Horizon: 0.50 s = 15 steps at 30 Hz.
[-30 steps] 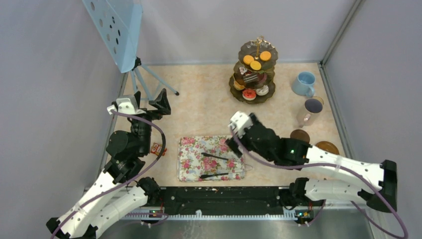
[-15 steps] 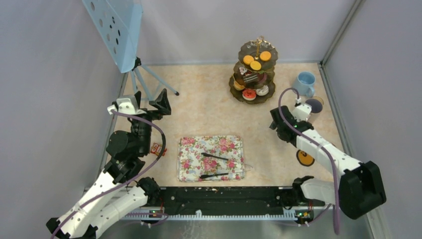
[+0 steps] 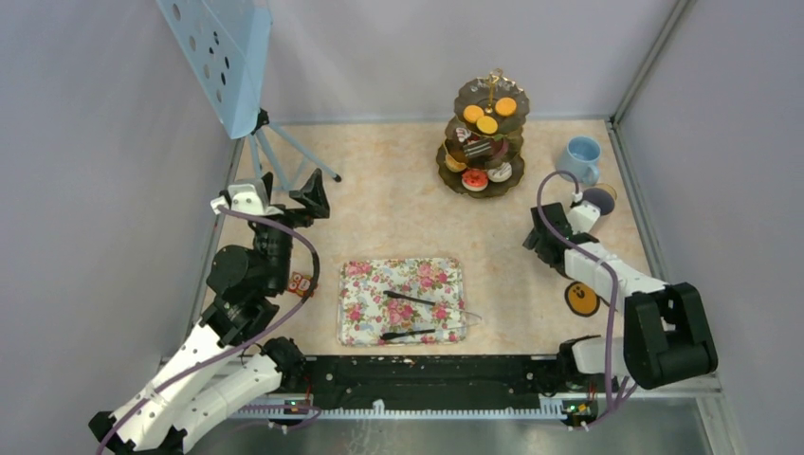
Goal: Serve the afternoon tea
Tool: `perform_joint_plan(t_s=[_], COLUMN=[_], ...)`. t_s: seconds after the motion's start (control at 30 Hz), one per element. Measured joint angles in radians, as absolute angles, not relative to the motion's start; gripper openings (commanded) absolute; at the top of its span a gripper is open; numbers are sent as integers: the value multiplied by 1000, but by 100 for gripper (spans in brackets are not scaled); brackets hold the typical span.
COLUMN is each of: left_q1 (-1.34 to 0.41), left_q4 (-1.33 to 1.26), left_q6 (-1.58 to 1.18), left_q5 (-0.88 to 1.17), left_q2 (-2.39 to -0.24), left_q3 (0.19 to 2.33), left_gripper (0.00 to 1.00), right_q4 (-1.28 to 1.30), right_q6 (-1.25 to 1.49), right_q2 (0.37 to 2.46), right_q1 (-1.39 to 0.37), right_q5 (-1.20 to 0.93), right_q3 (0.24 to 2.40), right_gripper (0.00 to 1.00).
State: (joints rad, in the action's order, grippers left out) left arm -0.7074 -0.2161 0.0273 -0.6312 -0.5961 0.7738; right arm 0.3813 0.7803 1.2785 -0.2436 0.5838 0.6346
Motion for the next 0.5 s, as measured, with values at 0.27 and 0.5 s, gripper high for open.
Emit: perform_joint_plan(t_s=[0.27,0.5], left_q1=[-707,-707], left_q4=[-216,-215], left_q6=[28,28], left_q5=[-622,-618], left_q2=[-605,-605], left_q3=[774,774], left_gripper=[99,99], right_q4=[283,264], right_q6=[723,710], right_q2=[1377,1391], right_q1=[-206,-205], right_q5=[499,469], right_q3=[634,641], right_gripper=[87,84])
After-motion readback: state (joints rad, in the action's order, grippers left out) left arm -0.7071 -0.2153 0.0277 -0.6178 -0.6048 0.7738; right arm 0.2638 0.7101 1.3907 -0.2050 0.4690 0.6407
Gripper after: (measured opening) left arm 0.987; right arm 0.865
